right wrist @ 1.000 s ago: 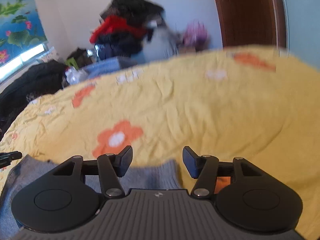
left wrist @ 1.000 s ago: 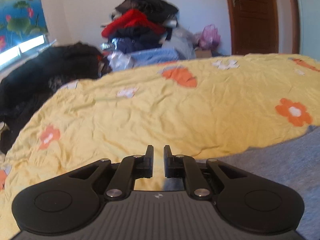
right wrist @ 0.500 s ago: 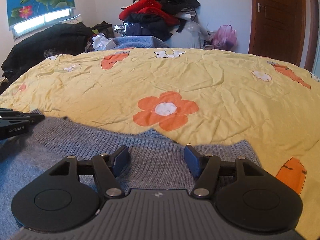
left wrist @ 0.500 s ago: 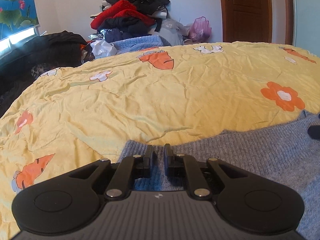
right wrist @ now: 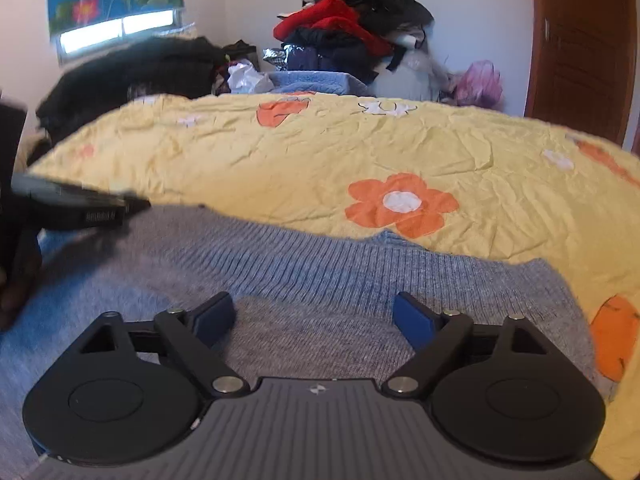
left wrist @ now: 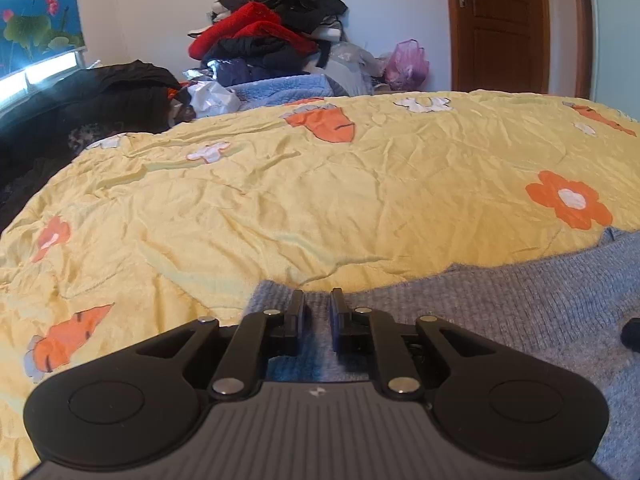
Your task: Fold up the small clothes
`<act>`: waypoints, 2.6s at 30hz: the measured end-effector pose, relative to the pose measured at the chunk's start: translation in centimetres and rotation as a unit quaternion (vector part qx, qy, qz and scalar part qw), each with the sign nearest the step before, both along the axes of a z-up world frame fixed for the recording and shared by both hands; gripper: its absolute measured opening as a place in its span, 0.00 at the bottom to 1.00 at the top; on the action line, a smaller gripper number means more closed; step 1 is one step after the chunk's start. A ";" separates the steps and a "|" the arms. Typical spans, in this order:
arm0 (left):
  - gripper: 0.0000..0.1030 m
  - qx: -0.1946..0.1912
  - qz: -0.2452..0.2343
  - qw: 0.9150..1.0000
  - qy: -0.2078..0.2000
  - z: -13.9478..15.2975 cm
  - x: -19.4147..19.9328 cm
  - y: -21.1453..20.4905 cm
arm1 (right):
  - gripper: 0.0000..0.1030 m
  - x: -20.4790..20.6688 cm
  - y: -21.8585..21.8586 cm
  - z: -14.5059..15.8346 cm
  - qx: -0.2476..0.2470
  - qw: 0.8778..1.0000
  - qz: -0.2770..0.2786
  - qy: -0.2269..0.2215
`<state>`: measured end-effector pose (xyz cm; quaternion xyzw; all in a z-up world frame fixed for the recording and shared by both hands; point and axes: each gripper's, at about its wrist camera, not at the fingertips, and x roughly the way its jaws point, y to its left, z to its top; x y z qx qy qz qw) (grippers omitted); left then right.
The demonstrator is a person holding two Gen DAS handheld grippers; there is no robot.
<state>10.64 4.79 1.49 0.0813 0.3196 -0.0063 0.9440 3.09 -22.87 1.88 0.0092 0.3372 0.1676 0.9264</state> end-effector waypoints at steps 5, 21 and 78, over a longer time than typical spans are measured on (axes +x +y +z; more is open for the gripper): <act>0.20 -0.045 0.065 0.996 -0.035 2.6 -5.0 3.9 | 0.87 -0.5 0.2 0.0 -0.010 1.000 0.004 -0.005; 0.21 -0.179 -0.004 0.984 0.018 0.7 -13.0 5.3 | 0.91 -0.4 0.0 0.0 0.006 1.000 0.002 -0.004; 0.08 -0.195 -0.045 0.980 -0.010 0.4 -22.5 1.6 | 0.54 7.2 22.3 3.7 -0.011 0.956 0.196 0.218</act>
